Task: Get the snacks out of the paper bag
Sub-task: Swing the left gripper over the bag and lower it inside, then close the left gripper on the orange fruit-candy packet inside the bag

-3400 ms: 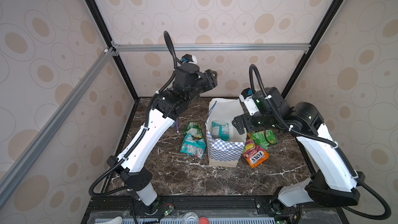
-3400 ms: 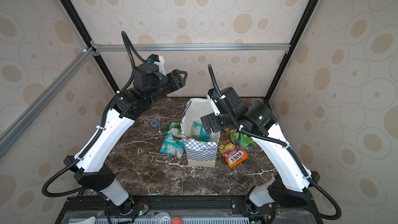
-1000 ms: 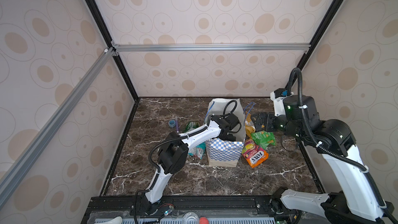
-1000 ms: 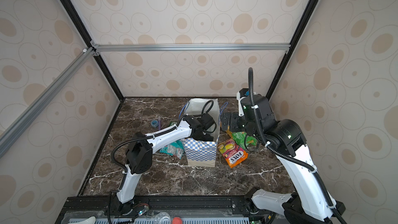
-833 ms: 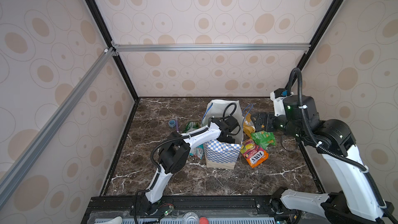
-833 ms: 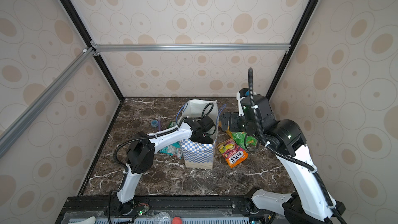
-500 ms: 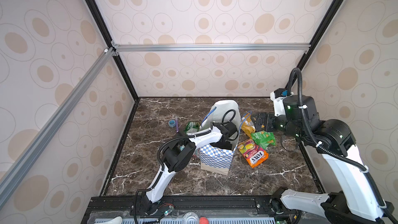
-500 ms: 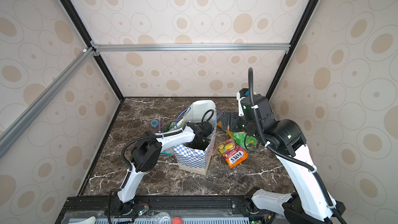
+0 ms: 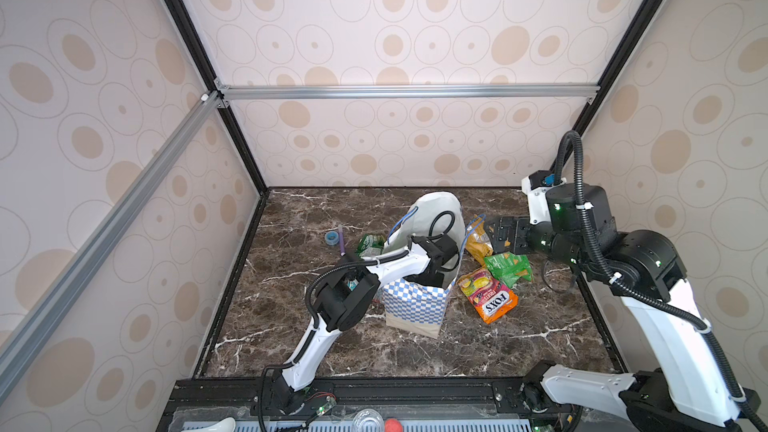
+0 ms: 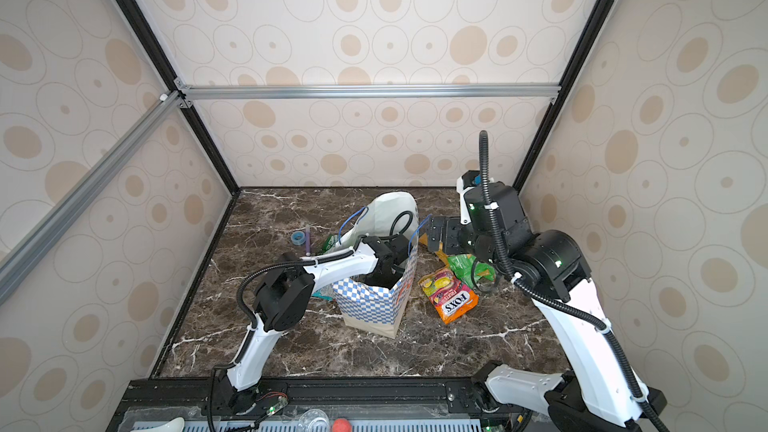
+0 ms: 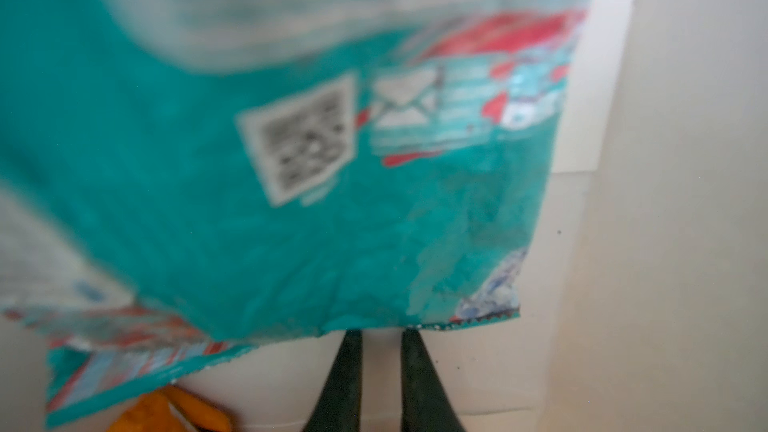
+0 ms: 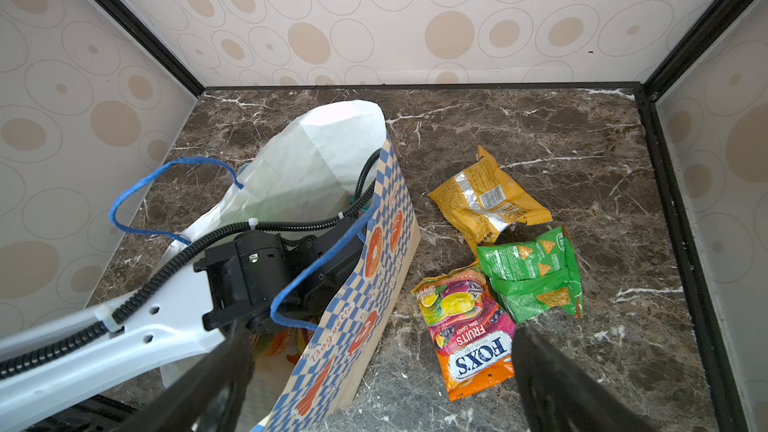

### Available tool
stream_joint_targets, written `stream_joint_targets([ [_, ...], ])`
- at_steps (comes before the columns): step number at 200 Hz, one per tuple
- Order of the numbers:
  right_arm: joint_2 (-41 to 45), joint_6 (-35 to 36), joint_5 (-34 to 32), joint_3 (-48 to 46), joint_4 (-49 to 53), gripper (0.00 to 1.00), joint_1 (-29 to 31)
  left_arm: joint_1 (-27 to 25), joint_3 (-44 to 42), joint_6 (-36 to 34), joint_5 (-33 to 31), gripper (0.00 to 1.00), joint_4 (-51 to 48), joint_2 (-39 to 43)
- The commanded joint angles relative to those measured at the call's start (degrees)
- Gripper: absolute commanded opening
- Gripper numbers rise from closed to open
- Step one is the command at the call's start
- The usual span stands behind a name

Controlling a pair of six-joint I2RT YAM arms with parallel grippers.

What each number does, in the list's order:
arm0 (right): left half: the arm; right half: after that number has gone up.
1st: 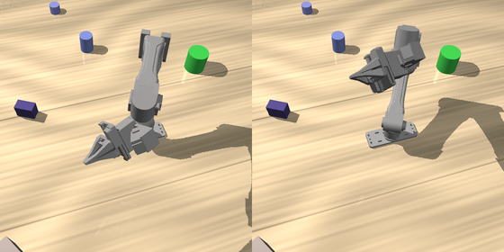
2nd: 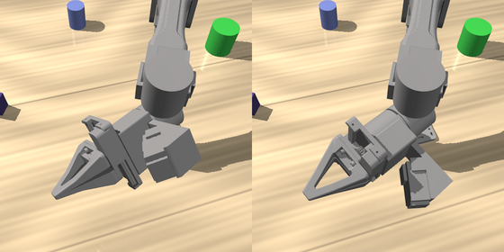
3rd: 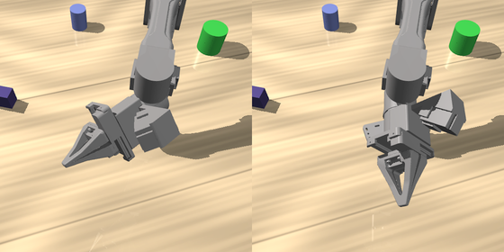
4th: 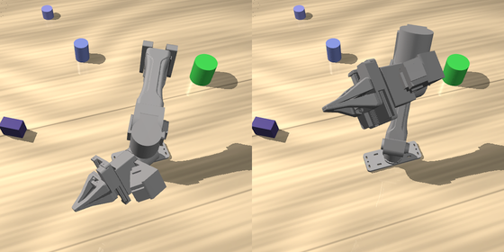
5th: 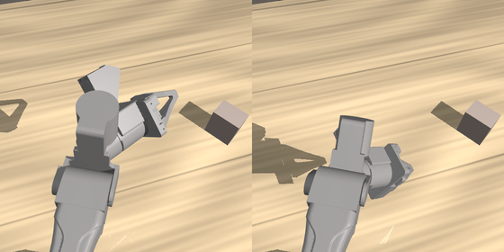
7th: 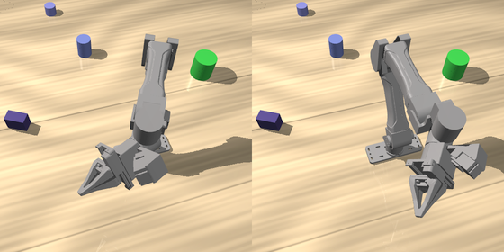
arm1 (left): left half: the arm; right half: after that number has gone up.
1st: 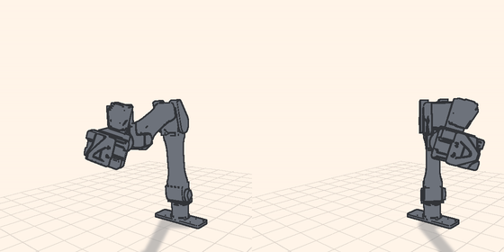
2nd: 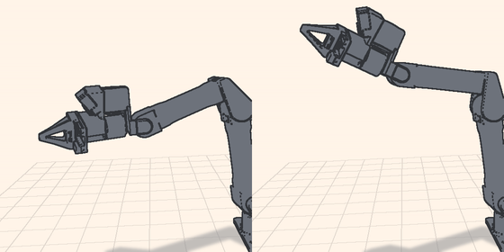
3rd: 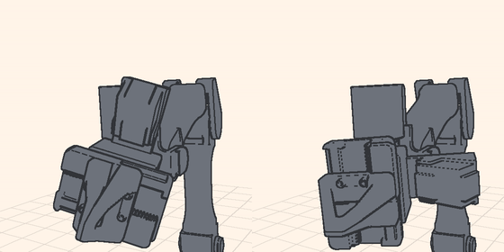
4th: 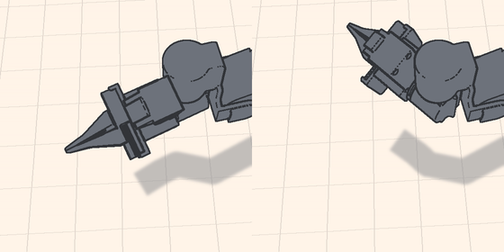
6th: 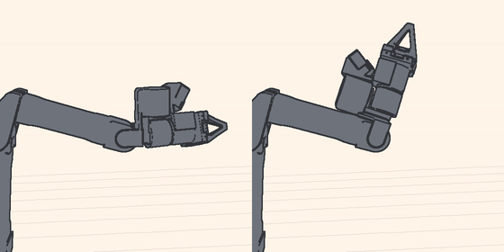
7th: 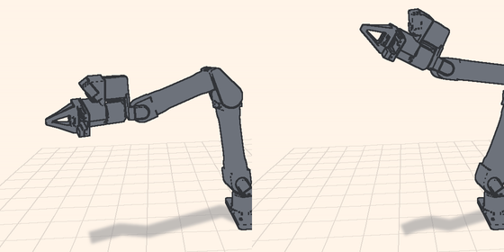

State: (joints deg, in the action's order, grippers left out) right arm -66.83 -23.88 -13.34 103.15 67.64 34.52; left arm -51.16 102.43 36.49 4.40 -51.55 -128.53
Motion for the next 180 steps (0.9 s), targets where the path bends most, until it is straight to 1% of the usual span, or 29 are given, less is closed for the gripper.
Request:
stream_joint_targets([
  [1,0.90,-0.67,-0.19,-0.81,-0.31,1.00,-0.42,0.06,3.34,-1.07,-1.83,0.07,-3.86,-1.97],
  [15,1.05,-0.62,-0.29,-0.93,-0.40,1.00,-0.42,0.11,4.96,-1.07,-2.27,0.00,-4.64,-2.08],
  [75,1.15,-0.72,-0.04,-1.60,-0.46,1.00,-0.42,0.62,12.54,-0.04,-5.01,0.00,-7.95,-1.85],
  [98,1.12,-0.71,0.15,-1.78,-0.40,1.00,-0.42,0.83,17.80,0.24,-7.06,0.00,-10.29,-2.05],
  [180,0.92,-0.28,0.07,-1.72,-0.64,1.00,-0.47,2.73,30.13,2.51,-8.80,0.00,-12.04,-0.55],
])
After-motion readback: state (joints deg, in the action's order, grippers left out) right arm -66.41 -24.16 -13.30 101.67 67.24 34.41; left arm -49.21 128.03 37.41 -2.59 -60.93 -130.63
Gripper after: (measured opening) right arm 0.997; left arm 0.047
